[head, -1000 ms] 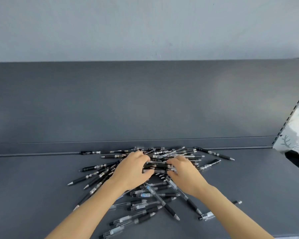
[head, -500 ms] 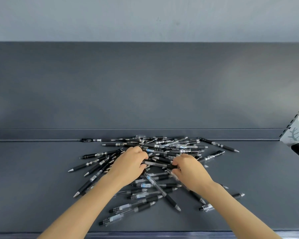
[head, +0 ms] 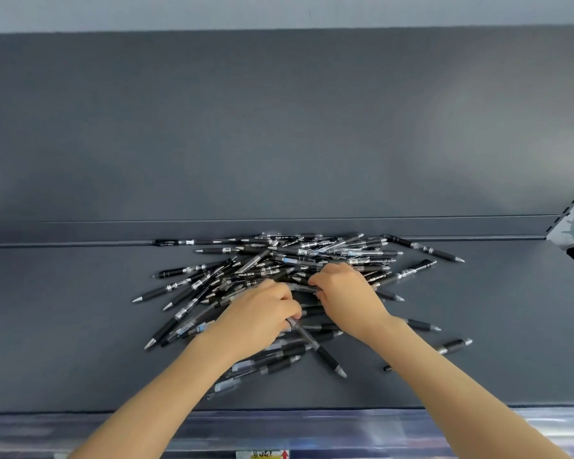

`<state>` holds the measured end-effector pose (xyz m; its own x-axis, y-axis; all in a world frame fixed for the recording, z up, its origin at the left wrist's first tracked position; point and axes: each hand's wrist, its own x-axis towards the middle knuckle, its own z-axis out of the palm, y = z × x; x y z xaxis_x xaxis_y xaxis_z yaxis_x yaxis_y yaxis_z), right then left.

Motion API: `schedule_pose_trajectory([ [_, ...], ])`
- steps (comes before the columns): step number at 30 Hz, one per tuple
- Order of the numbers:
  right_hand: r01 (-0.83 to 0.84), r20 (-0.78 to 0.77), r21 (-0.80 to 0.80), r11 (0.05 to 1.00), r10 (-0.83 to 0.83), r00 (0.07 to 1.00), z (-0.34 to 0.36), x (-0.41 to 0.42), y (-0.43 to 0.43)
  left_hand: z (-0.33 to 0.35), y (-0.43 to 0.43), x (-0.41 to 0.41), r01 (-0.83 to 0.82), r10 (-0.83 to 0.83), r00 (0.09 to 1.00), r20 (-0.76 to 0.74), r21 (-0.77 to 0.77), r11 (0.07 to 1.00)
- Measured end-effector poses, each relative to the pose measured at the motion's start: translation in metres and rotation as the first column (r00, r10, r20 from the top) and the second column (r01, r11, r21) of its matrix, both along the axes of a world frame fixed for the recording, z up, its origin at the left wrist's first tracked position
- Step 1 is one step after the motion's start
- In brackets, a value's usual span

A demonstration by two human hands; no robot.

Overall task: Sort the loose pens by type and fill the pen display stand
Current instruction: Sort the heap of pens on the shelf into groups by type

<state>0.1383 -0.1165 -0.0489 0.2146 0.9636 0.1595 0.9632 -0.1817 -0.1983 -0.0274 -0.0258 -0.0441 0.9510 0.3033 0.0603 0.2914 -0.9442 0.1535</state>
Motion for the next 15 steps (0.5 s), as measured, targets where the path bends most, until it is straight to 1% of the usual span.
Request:
schedule_pose_trajectory([
  [5,0.009,0.082,0.009,1.0,-0.01,0.997,-0.005,0.004,0.001,-0.005,0.006,-0.009,0.026,-0.03,0.999,0.043,0.094,0.995],
  [7,0.024,0.1,-0.007,1.0,-0.024,0.995,-0.001,0.008,-0.003,-0.004,0.008,-0.013,-0.033,0.024,0.997,0.077,0.118,0.992],
  [9,0.052,0.087,-0.032,0.998,-0.049,0.995,0.004,0.013,-0.008,0.0,0.012,-0.019,-0.119,0.106,0.985,0.133,0.091,0.989],
  [10,0.068,0.068,-0.035,0.997,-0.065,0.996,0.005,0.016,-0.01,0.003,0.014,-0.023,-0.165,0.157,0.974,0.164,0.035,0.986],
  [13,0.1,0.009,0.001,0.995,-0.1,0.995,0.003,0.025,-0.011,0.011,0.021,-0.033,-0.268,0.327,0.906,0.268,-0.233,0.935],
  [15,0.126,-0.032,0.035,0.991,-0.125,0.992,0.003,0.028,-0.007,0.017,0.024,-0.036,-0.318,0.481,0.8,0.358,-0.426,0.847],
])
